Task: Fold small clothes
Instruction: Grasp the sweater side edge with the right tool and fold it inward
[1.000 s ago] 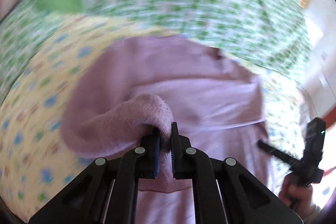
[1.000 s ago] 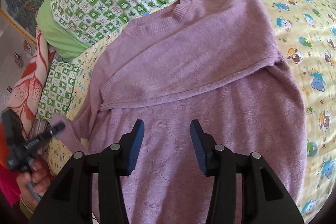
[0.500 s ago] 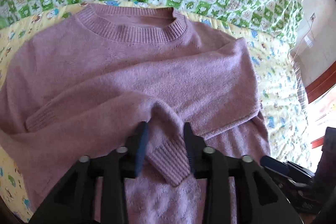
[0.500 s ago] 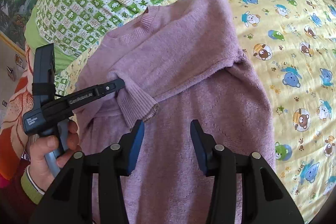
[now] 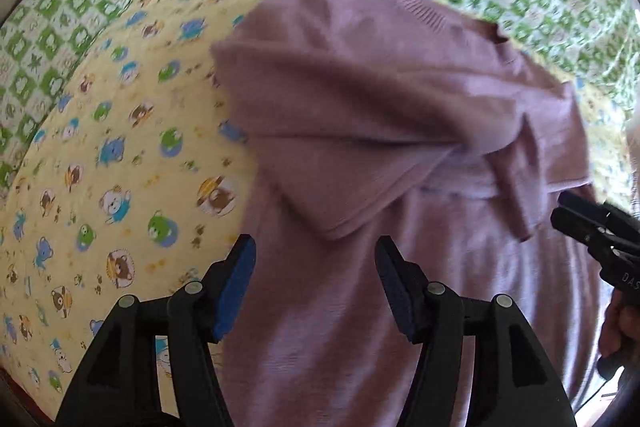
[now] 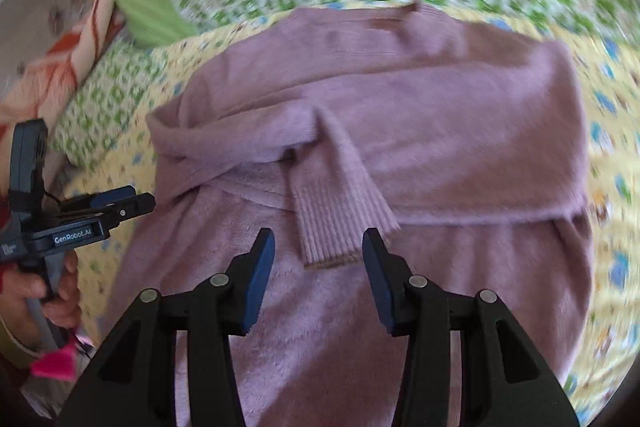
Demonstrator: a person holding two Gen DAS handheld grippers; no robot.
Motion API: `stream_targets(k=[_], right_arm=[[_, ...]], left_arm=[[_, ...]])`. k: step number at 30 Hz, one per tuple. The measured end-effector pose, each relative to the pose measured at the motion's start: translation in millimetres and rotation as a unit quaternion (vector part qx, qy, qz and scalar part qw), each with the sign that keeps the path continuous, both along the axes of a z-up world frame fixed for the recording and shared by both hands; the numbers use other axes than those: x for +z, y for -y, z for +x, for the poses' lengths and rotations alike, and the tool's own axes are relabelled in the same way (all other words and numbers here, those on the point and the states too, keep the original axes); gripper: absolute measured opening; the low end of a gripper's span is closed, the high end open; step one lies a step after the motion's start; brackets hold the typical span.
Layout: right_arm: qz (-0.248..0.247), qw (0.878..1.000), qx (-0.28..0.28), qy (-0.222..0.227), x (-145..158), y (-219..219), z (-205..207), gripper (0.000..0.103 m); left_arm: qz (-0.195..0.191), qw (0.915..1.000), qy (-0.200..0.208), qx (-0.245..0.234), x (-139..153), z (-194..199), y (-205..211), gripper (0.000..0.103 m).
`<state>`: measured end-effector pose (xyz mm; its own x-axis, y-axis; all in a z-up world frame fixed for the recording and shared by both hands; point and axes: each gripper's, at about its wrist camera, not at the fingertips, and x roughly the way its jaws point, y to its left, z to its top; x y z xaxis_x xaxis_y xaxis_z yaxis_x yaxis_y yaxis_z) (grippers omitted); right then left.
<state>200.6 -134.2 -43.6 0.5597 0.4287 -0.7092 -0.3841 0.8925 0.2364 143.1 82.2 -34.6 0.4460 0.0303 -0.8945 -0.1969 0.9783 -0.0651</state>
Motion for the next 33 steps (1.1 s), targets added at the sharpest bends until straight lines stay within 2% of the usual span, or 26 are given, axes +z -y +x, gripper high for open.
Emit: stream_targets(k=[3, 6, 7, 8, 9, 10, 12, 14, 17, 18, 21, 24, 29, 33], right_arm=[[-0.068, 0.997, 0.033, 0.013, -13, -31, 8, 0.051], [-0.162, 0.985, 0.056, 0.022, -36, -57, 16, 0.052], [-0.193, 0.979, 0.062, 0.025, -44, -62, 19, 0.046], [-0.201, 0.977, 0.065, 0.027, -46, -61, 21, 0.018], [-0.198, 0.978, 0.062, 0.023, -44, -57, 25, 0.004], [-0.182, 0.981, 0.060, 0.016, -39, -50, 28, 0.005], [-0.108, 0.993, 0.041, 0.008, -12, -22, 33, 0.005], [-0.024, 1.000, 0.010, 0.008, 23, 17, 38, 0.005], [0.085, 0.995, -0.047, 0.020, 67, 86, 44, 0.005], [0.103, 0.993, -0.061, 0.022, 74, 103, 46, 0.005], [0.110, 0.988, -0.106, 0.022, 77, 142, 55, 0.005], [0.132, 0.982, -0.136, -0.007, 52, 166, 60, 0.005], [0.119, 0.979, -0.153, -0.057, 9, 166, 59, 0.005], [0.124, 0.980, -0.149, -0.052, 15, 161, 62, 0.005]], left_arm=[[0.015, 0.9998, -0.005, -0.007, -12, 6, 4, 0.063], [0.039, 0.9991, -0.005, -0.013, -21, 17, 11, 0.063], [0.055, 0.9984, -0.003, -0.012, -24, 21, 13, 0.063], [0.062, 0.9980, -0.001, -0.012, -25, 24, 14, 0.063], [0.064, 0.9979, 0.001, -0.013, -25, 28, 15, 0.063], [0.066, 0.9977, 0.005, -0.011, -25, 32, 15, 0.063], [0.066, 0.9977, 0.010, -0.012, -23, 41, 15, 0.063], [0.071, 0.9973, 0.015, -0.010, -21, 51, 14, 0.063], [0.090, 0.9956, 0.026, 0.007, -18, 62, 7, 0.065], [0.092, 0.9952, 0.029, 0.015, -18, 65, 5, 0.065], [0.106, 0.9922, 0.028, 0.059, -20, 72, -6, 0.063], [0.086, 0.9909, 0.025, 0.100, -23, 72, -23, 0.062], [0.054, 0.9867, 0.034, 0.149, -24, 59, -51, 0.059], [0.026, 0.9832, 0.037, 0.177, -28, 52, -69, 0.059]])
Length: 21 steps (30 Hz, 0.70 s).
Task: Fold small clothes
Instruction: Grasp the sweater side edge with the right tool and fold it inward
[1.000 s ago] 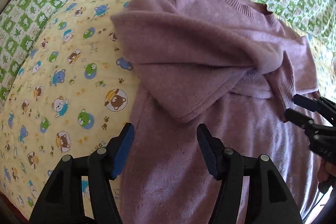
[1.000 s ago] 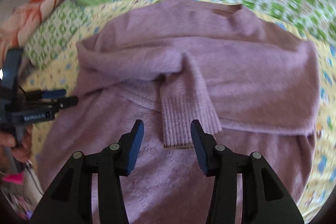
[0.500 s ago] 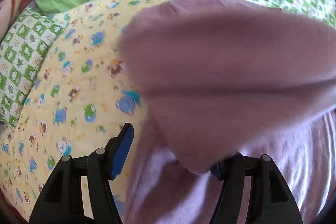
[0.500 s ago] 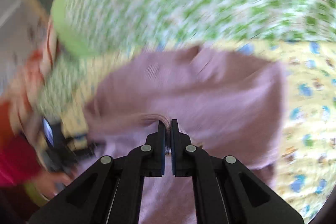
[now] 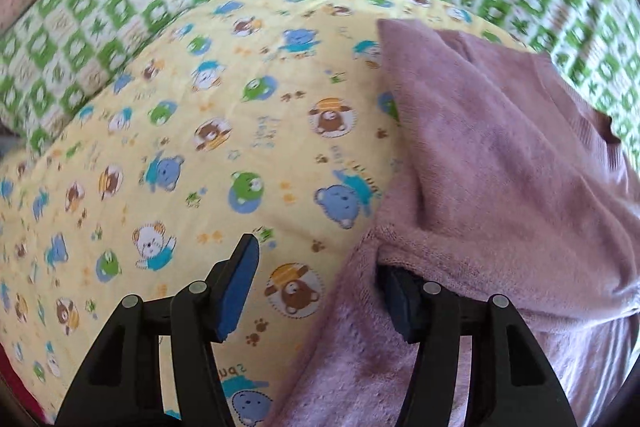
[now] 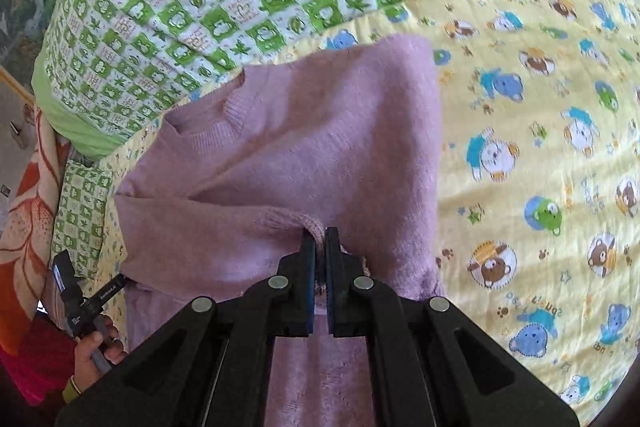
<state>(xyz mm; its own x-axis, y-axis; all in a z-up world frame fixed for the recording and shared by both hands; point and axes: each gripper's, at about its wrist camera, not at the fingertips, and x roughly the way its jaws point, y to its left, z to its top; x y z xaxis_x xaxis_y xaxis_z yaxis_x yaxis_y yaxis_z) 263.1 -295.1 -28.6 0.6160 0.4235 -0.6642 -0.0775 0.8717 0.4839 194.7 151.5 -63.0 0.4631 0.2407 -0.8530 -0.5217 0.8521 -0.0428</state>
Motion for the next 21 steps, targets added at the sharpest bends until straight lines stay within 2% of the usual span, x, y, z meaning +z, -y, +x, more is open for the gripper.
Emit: stream_targets(k=[2, 5, 8, 13, 17, 18, 19, 20, 21], right_arm=[[0.005, 1.000, 0.001, 0.009, 7, -2, 2, 0.005], [0.001, 1.000, -0.003, -0.011, 5, -3, 9, 0.005], [0.025, 1.000, -0.002, -0.005, 10, 0, 6, 0.005], [-0.040, 0.998, -0.011, -0.055, -22, -2, 25, 0.006], [-0.053, 0.998, -0.024, -0.038, -26, -4, 23, 0.010], [-0.060, 0.997, -0.027, -0.032, -24, -6, 21, 0.012], [-0.069, 0.997, -0.030, -0.028, -21, -8, 19, 0.018], [-0.074, 0.996, -0.034, -0.024, -18, -9, 17, 0.030], [-0.075, 0.996, -0.037, -0.020, -15, -8, 17, 0.036]], left_arm=[[-0.011, 0.9999, 0.001, 0.009, -4, -2, -4, 0.059], [-0.027, 0.9994, 0.006, 0.019, -7, -8, -7, 0.059], [-0.033, 0.9992, 0.007, 0.022, -10, -10, -11, 0.060], [-0.031, 0.9995, 0.003, 0.009, -10, -10, -4, 0.061], [-0.042, 0.9990, 0.002, -0.014, -7, -15, -6, 0.062], [-0.047, 0.9987, 0.002, -0.019, -6, -19, -6, 0.062], [-0.055, 0.9981, 0.006, -0.027, -4, -25, -8, 0.062], [-0.060, 0.9977, 0.009, -0.031, -1, -30, -9, 0.062], [-0.065, 0.9972, 0.013, -0.036, 2, -35, -11, 0.062]])
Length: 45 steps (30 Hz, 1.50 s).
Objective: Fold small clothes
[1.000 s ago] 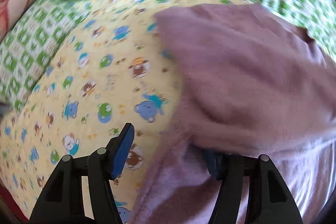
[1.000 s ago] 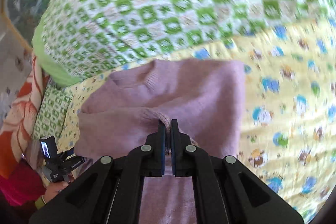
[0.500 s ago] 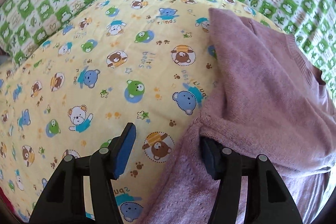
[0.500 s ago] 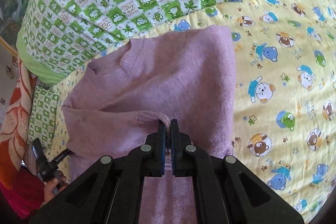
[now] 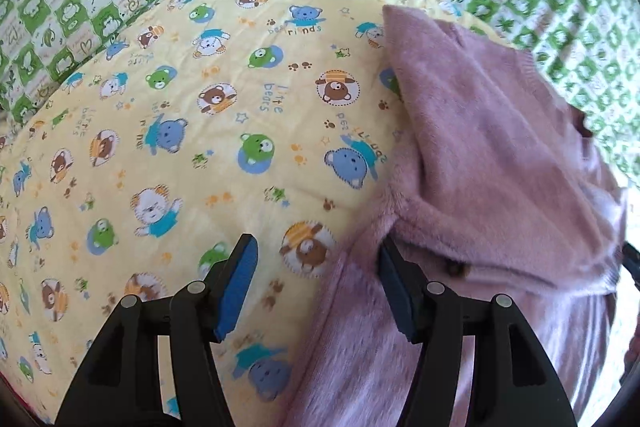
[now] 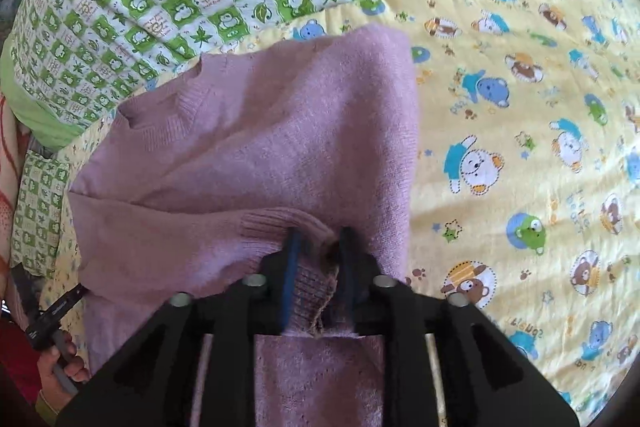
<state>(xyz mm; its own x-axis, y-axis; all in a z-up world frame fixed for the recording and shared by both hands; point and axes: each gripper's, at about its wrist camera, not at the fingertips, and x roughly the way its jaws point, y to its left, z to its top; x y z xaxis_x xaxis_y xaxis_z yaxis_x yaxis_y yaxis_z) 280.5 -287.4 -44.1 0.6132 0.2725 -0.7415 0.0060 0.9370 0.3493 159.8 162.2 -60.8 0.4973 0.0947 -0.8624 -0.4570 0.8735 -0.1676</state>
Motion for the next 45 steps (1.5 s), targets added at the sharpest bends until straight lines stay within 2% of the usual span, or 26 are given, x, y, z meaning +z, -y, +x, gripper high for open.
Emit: stream_targets(k=[1, 2, 5, 8, 12, 15, 19, 24, 26, 28, 30, 32, 33, 35, 38, 40, 41, 43, 44, 45], right_arm=[[-0.001, 1.000, -0.003, 0.008, 5, 0, -3, 0.045], [-0.006, 1.000, -0.008, 0.021, 11, 0, -8, 0.048], [-0.023, 0.999, -0.014, 0.045, 24, -1, -20, 0.050], [-0.012, 0.998, 0.008, 0.061, 33, -7, -25, 0.051], [-0.019, 0.996, 0.054, 0.063, 32, -31, -16, 0.054], [-0.013, 0.997, 0.057, 0.054, 23, -39, -6, 0.057], [-0.017, 0.997, 0.061, 0.046, 13, -41, -2, 0.062], [-0.015, 0.997, 0.059, 0.053, 12, -32, -4, 0.064], [0.012, 0.993, 0.082, 0.079, 22, -36, -4, 0.065], [0.009, 0.990, 0.112, 0.087, 28, -50, 3, 0.066], [-0.020, 0.984, 0.154, 0.084, 29, -72, 13, 0.067], [-0.074, 0.977, 0.180, 0.081, 25, -92, 20, 0.067], [-0.084, 0.976, 0.187, 0.078, 23, -94, 21, 0.067], [-0.083, 0.976, 0.187, 0.073, 19, -89, 21, 0.068], [-0.097, 0.980, 0.163, 0.059, 9, -70, 21, 0.068], [-0.105, 0.982, 0.149, 0.054, 5, -58, 22, 0.068], [-0.098, 0.983, 0.150, 0.051, 2, -53, 22, 0.068], [-0.100, 0.981, 0.159, 0.045, -4, -51, 24, 0.067], [-0.112, 0.979, 0.167, 0.047, -7, -53, 23, 0.066], [-0.122, 0.976, 0.173, 0.048, -8, -55, 23, 0.060]], left_arm=[[-0.007, 0.9999, 0.007, -0.006, 6, -8, -2, 0.062], [-0.009, 0.9998, 0.012, -0.009, 12, -14, -4, 0.062], [-0.022, 0.9991, 0.034, -0.010, 30, -26, -12, 0.064], [-0.033, 0.9983, 0.049, -0.002, 43, -15, -21, 0.067], [-0.063, 0.9967, 0.050, -0.006, 47, 29, -30, 0.074], [-0.076, 0.9964, 0.036, -0.008, 40, 75, -36, 0.081], [-0.125, 0.9921, 0.011, -0.008, 24, 123, -41, 0.081], [-0.128, 0.9915, 0.022, -0.011, 29, 137, -39, 0.081], [-0.134, 0.9906, 0.028, -0.006, 30, 140, -39, 0.081], [-0.142, 0.9896, 0.027, -0.003, 29, 146, -42, 0.081], [-0.143, 0.9896, 0.021, -0.005, 27, 153, -43, 0.081], [-0.140, 0.9901, 0.014, -0.006, 25, 161, -44, 0.081], [-0.139, 0.9902, 0.012, -0.008, 24, 165, -44, 0.081], [-0.131, 0.9912, 0.000, -0.018, 23, 176, -43, 0.081], [-0.097, 0.9939, -0.026, -0.045, 21, 194, -35, 0.081], [-0.067, 0.9945, -0.042, -0.069, 21, 204, -26, 0.077], [-0.041, 0.9943, -0.053, -0.082, 21, 208, -19, 0.071], [-0.002, 0.9912, -0.062, -0.117, 22, 215, -6, 0.052], [0.012, 0.9889, -0.064, -0.133, 24, 217, -1, 0.033], [0.025, 0.9857, -0.066, -0.153, 27, 220, 6, 0.013]])
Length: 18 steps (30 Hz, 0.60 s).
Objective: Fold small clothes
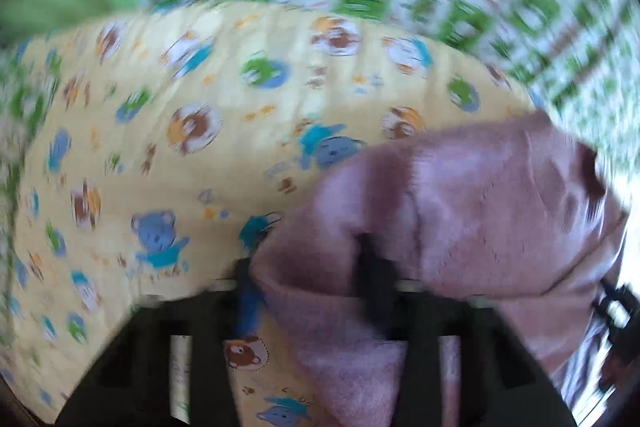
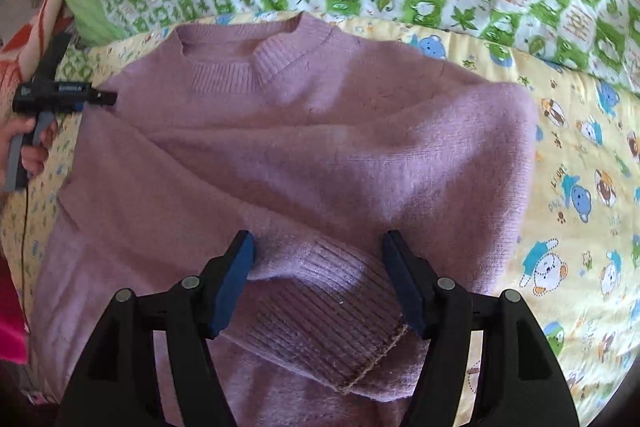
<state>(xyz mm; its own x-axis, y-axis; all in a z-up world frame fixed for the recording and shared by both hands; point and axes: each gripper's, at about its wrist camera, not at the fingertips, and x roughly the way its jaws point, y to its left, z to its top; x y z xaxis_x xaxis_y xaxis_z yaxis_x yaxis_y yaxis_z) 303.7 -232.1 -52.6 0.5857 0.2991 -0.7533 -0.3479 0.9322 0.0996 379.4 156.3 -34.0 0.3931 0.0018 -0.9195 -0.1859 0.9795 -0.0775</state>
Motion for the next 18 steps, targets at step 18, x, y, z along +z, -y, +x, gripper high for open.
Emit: stream_targets(k=[18], right_arm=[[0.028, 0.999, -0.020, -0.023, 1, 17, 8, 0.027]], left_arm=[[0.126, 0.9916, 0.032, -0.001, 4, 27, 15, 0.017]])
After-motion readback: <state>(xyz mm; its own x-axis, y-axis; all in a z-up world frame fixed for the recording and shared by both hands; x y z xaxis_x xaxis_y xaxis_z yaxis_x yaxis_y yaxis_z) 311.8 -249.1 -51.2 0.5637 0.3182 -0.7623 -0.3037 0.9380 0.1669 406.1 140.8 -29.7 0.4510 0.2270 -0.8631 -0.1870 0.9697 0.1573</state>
